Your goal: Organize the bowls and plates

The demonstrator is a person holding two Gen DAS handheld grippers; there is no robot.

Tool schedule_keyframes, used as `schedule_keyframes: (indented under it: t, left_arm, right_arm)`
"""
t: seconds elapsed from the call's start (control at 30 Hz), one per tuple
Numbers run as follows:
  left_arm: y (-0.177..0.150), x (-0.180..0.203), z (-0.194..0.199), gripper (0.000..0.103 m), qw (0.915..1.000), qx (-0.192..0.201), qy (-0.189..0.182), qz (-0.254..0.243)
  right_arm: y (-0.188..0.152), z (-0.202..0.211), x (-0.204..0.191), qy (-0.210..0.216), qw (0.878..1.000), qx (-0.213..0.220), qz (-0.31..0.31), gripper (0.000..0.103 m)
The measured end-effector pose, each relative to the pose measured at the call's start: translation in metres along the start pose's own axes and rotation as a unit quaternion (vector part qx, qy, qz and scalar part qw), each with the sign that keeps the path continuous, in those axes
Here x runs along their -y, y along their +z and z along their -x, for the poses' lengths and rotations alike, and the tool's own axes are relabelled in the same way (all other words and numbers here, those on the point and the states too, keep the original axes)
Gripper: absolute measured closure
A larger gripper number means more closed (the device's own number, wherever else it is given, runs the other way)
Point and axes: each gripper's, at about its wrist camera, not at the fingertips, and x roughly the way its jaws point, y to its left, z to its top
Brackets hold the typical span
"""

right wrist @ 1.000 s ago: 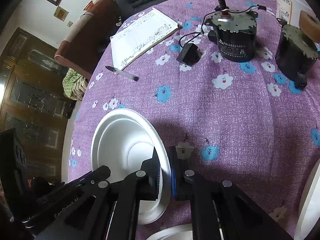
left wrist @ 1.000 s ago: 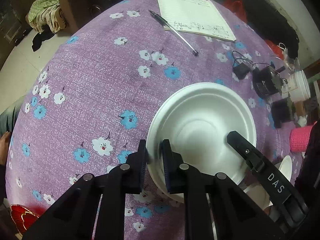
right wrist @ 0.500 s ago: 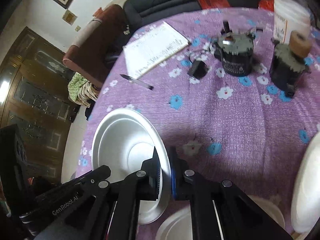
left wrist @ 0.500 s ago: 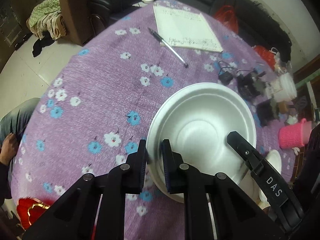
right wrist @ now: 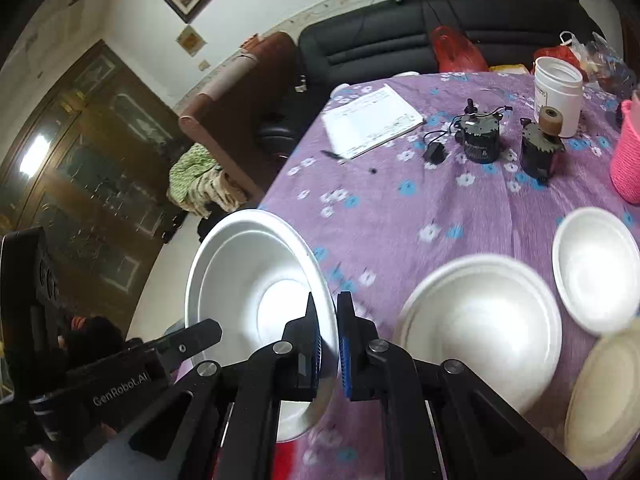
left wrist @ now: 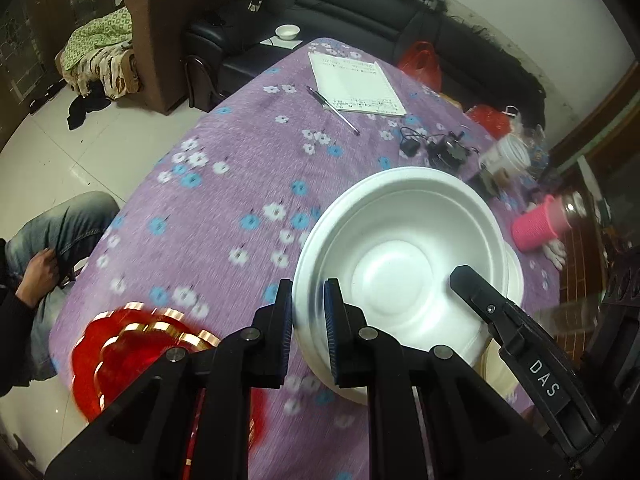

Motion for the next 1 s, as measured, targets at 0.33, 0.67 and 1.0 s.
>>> schedule_keyframes:
  t: [0.33, 0.67, 1.0]
  left_arm:
    - [-0.046, -0.053, 0.045, 0.090, 0.9997, 0.023, -0.003, -0.006]
    - [-0.090, -0.123, 0.039, 0.090, 0.9991, 0.030, 0.026, 0.015]
    - [-0.115, -0.171, -0.009, 0.090, 0.9980, 0.008, 0.051, 0.038]
  right_arm:
    - [-0.070, 0.027, -0.053, 0.024, 0.999, 0.004, 0.035, 0.095]
    - [-0.122, -0.009, -0.105, 0.049, 0.996, -0.042, 0.069, 0.095]
    - [-0.172, -0.077, -0.124, 0.032, 0.990, -0.112, 0.082, 0.094]
